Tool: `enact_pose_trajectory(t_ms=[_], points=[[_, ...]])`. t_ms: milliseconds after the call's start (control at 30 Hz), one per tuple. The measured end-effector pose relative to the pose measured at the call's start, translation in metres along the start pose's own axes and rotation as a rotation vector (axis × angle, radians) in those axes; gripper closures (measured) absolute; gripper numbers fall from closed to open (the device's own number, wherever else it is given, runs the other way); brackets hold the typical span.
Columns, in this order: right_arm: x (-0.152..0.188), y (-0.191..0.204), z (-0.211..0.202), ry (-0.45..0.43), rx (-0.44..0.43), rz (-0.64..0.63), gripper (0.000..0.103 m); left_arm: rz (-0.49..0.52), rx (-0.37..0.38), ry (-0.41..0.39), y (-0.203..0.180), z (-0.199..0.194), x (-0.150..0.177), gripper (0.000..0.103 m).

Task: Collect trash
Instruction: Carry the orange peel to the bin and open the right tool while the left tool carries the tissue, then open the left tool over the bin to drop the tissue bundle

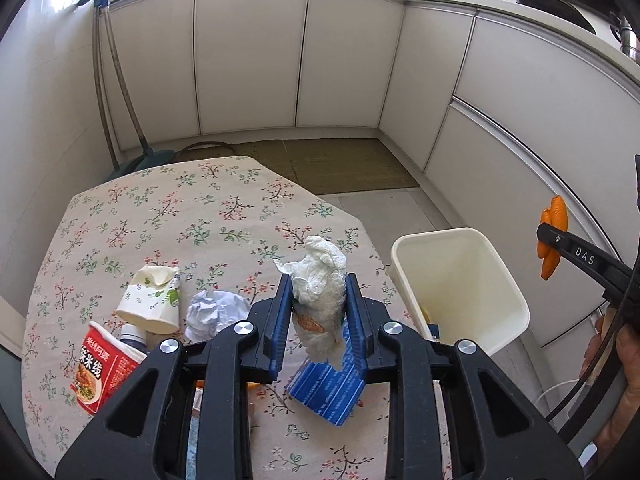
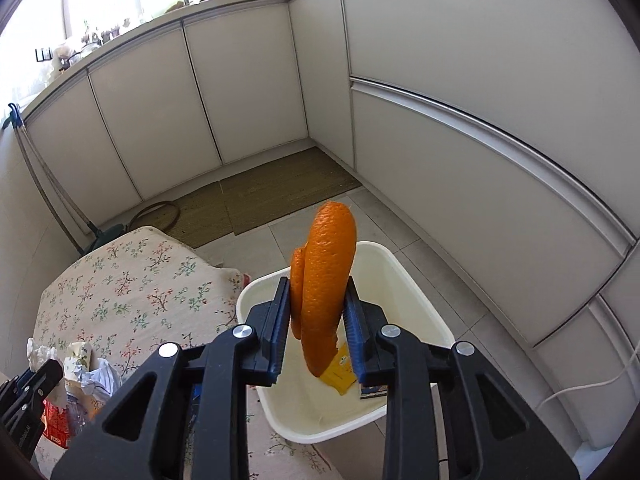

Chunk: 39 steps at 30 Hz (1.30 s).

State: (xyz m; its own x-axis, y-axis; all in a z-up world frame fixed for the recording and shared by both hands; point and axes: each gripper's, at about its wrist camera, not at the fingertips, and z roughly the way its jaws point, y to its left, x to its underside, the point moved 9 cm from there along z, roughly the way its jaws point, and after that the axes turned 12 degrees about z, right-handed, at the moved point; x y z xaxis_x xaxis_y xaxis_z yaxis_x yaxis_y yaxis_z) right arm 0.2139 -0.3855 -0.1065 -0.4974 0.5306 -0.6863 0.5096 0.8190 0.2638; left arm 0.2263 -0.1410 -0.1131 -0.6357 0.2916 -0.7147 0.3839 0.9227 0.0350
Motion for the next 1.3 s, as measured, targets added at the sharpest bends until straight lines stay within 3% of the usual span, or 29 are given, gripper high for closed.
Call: enact_pose_trajectory(t_ms=[33, 100, 267, 533, 733, 800, 967, 1200, 1300], points=[[-0.002, -0.004, 0.001, -0.001, 0.002, 0.002, 0.06, 0.003, 0.005, -0.004, -0.006, 0.001, -0.004, 0.078], [-0.008, -0.015, -0.001, -0.017, 0.016, 0.012, 0.034, 0.008, 0.02, -0.02, -0.017, 0.004, -0.014, 0.078], [-0.022, -0.049, -0.011, -0.057, 0.074, 0.052, 0.016, 0.041, 0.058, -0.053, -0.048, 0.01, -0.04, 0.077], [-0.039, -0.12, -0.033, -0.104, 0.16, 0.173, 0.014, 0.071, 0.175, -0.016, -0.118, 0.04, -0.068, 0.077], [-0.041, -0.151, -0.037, -0.1, 0.189, 0.226, 0.013, 0.067, 0.234, 0.042, -0.157, 0.064, -0.072, 0.073], [-0.039, -0.156, -0.036, -0.093, 0.197, 0.228, 0.013, 0.06, 0.236, 0.063, -0.164, 0.071, -0.071, 0.055], [-0.037, -0.158, -0.036, -0.087, 0.204, 0.204, 0.013, 0.064, 0.227, 0.074, -0.171, 0.075, -0.069, 0.043], [-0.034, -0.145, -0.033, -0.08, 0.196, 0.166, 0.01, 0.066, 0.162, 0.049, -0.162, 0.063, -0.063, 0.009], [-0.031, -0.134, -0.036, -0.089, 0.188, 0.135, 0.008, 0.047, 0.144, 0.039, -0.152, 0.056, -0.059, 0.008]])
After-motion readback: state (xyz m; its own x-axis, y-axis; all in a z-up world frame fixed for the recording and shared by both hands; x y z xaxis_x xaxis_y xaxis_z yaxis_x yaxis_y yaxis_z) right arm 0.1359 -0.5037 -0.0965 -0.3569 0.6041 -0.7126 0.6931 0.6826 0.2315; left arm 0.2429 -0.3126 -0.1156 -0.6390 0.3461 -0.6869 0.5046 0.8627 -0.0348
